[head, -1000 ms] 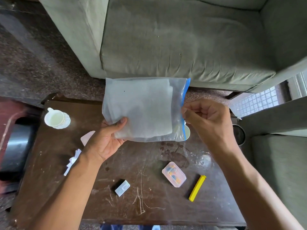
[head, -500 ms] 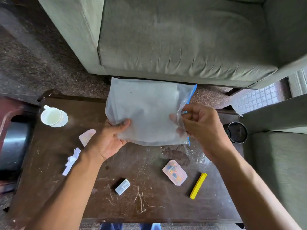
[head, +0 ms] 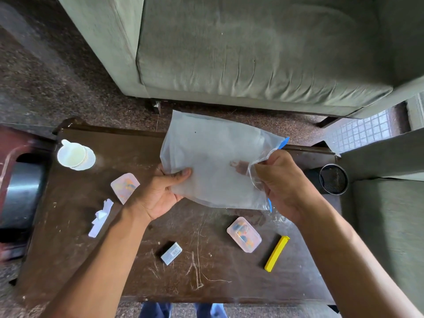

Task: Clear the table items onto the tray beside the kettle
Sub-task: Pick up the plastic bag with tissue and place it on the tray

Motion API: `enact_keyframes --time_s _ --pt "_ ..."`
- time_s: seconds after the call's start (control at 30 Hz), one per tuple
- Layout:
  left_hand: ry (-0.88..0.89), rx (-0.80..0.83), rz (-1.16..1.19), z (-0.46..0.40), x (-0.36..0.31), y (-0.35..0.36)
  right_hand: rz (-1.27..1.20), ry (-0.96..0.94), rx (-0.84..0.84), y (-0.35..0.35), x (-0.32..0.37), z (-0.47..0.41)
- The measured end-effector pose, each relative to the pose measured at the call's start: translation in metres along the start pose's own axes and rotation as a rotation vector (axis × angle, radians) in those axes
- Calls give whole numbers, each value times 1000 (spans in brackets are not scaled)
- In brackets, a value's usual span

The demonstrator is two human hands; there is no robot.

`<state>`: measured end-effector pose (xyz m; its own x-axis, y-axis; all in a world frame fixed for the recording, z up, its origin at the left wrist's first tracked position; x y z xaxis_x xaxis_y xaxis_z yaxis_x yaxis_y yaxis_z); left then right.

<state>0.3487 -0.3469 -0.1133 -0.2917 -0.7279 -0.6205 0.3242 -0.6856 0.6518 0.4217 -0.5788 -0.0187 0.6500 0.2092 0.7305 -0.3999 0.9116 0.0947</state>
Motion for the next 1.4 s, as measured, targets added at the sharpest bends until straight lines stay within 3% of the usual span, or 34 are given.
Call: enact_keyframes --time_s 0.2,0.57,0.87,1.03,1.4 --pt "-14 -9 -36 0 -6 9 110 111 -229 -4 -16 -10" --pt "104 -114 -63 -13 1 11 88 10 -452 -39 -16 10" --pt "35 123 -242 -24 23 42 -67 -27 -325 -69 -24 31" --pt "9 133 -272 -30 33 61 -69 -6 -227 -77 -26 44" --pt "15 149 -274 -32 52 78 -85 47 -243 -98 -42 59"
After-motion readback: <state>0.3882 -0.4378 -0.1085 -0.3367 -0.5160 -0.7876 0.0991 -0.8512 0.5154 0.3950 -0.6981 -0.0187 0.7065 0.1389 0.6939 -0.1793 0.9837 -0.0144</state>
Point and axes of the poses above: each hand's wrist, its own z-axis away from the middle knuckle, its own y-axis out of the palm, x = y × z, the point moved 1 cm from there along -z, towards the middle knuckle, and after that the axes turned 11 degrees about y, right-handed, at the moved point
